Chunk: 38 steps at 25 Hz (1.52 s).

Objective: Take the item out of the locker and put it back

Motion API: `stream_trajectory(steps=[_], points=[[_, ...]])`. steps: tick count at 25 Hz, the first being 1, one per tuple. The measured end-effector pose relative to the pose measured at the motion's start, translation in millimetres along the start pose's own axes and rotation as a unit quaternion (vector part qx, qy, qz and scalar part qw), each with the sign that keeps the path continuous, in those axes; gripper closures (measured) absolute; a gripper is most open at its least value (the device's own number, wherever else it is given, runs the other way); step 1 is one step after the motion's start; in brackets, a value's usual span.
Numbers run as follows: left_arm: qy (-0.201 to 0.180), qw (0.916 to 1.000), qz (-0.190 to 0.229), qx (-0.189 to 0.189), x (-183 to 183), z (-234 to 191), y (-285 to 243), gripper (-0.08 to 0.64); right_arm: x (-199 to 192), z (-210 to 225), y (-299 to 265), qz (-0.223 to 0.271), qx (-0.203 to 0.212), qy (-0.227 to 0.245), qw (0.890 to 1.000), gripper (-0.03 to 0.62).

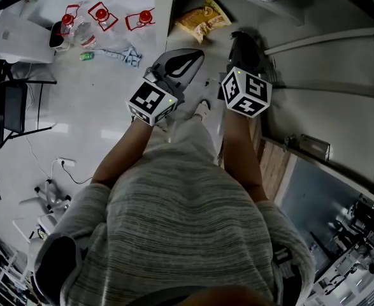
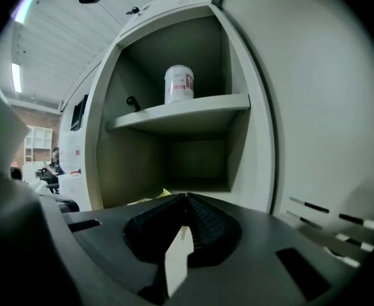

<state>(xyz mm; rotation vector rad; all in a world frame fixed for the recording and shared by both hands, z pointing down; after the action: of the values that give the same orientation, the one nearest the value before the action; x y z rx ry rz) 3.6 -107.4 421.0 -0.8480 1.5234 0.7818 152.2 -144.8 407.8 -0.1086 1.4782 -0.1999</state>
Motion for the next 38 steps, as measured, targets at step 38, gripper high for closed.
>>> stream_trajectory(steps=[38], points=[[-0.001,0.9997,-0.005,0.023,-2,-14,17,0.552,-16,-64,-26,-0.045,0.145,0.027,0.988,0.364]])
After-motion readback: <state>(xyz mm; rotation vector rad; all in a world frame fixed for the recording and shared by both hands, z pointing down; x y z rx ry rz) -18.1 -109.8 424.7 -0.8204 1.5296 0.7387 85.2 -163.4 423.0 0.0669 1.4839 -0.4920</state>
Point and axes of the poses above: the fingertips, and each gripper's own axes: y backward along the fingers, z to its right, x out of its top, the point moved 5 cm from there along y, backward along the fingers, and after that the axes turned 3 degrees about -y, right-handed, at the moved point
